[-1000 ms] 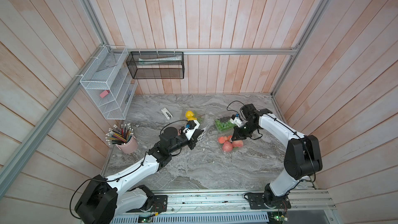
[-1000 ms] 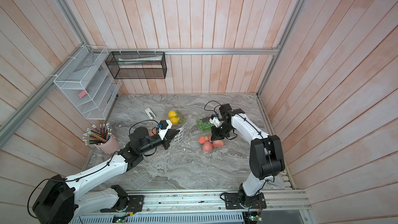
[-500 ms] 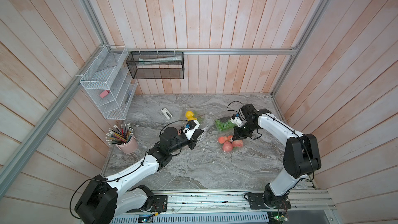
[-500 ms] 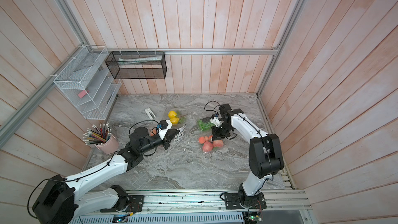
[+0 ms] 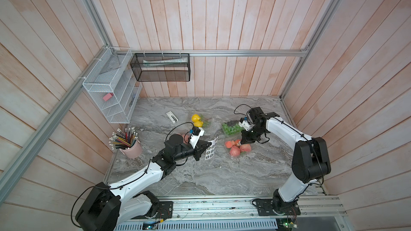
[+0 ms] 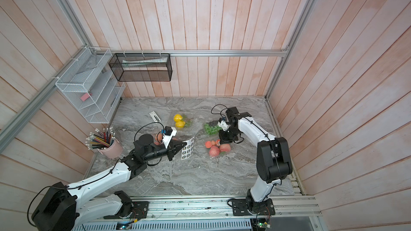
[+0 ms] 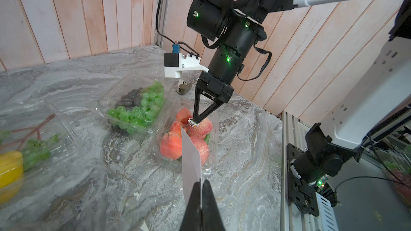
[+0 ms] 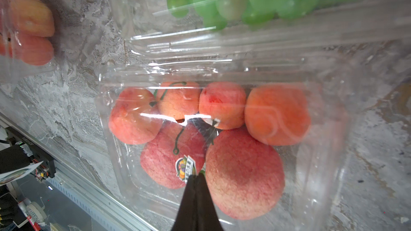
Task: Label fruit boxes
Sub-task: Stick the label on the fruit box.
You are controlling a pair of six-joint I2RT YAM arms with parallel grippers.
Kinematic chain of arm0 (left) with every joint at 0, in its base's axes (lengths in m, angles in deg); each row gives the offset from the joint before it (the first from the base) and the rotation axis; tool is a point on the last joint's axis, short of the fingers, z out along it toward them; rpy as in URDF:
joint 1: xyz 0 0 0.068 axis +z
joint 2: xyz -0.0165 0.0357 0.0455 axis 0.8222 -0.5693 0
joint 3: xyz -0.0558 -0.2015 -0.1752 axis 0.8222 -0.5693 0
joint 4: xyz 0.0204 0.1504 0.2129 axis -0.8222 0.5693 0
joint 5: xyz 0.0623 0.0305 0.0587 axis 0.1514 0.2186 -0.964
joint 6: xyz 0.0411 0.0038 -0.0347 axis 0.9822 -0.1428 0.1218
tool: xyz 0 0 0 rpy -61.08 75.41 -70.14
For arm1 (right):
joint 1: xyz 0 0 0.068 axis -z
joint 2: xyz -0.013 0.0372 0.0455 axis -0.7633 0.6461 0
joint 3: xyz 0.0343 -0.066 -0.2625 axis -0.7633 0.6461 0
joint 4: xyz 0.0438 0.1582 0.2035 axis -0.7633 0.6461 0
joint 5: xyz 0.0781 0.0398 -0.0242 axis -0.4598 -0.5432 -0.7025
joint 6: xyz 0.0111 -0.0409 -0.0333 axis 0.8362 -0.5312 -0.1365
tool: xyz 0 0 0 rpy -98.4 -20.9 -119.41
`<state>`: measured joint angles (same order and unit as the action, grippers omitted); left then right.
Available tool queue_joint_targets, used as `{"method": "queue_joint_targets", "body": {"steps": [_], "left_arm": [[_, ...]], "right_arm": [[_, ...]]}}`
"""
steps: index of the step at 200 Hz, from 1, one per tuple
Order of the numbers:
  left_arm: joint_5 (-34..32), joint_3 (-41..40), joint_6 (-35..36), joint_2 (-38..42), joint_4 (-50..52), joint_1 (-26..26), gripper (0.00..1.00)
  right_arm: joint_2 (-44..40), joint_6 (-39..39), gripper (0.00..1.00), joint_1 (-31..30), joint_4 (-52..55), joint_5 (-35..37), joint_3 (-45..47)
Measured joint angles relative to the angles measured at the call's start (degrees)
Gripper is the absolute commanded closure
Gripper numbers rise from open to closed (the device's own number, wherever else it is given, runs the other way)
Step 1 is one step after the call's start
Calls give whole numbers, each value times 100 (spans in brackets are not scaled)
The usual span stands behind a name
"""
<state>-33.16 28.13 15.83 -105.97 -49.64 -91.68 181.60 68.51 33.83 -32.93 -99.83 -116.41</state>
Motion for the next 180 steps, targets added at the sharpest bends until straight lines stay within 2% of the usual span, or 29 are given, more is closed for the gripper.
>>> {"method": "queue_joint_targets", "body": {"steps": [57, 83, 138, 153, 180], "left_arm": [[-2, -15, -20, 146, 203, 0, 100], [-2, -15, -20, 144, 210, 0, 100], [-4, -15, -13, 142, 216, 0, 100], [-2, -15, 4, 133, 221, 0, 100], [-2, -15, 9, 98, 225, 0, 100]], "right_arm": [[0, 103, 85, 0, 2, 160, 0], [0, 122, 79, 0, 4, 232, 0], [-74, 190, 78, 0, 90, 319, -98], [-168, 229, 80, 0, 153, 376, -210], [-372, 302, 95, -20, 208, 457, -409]]}}
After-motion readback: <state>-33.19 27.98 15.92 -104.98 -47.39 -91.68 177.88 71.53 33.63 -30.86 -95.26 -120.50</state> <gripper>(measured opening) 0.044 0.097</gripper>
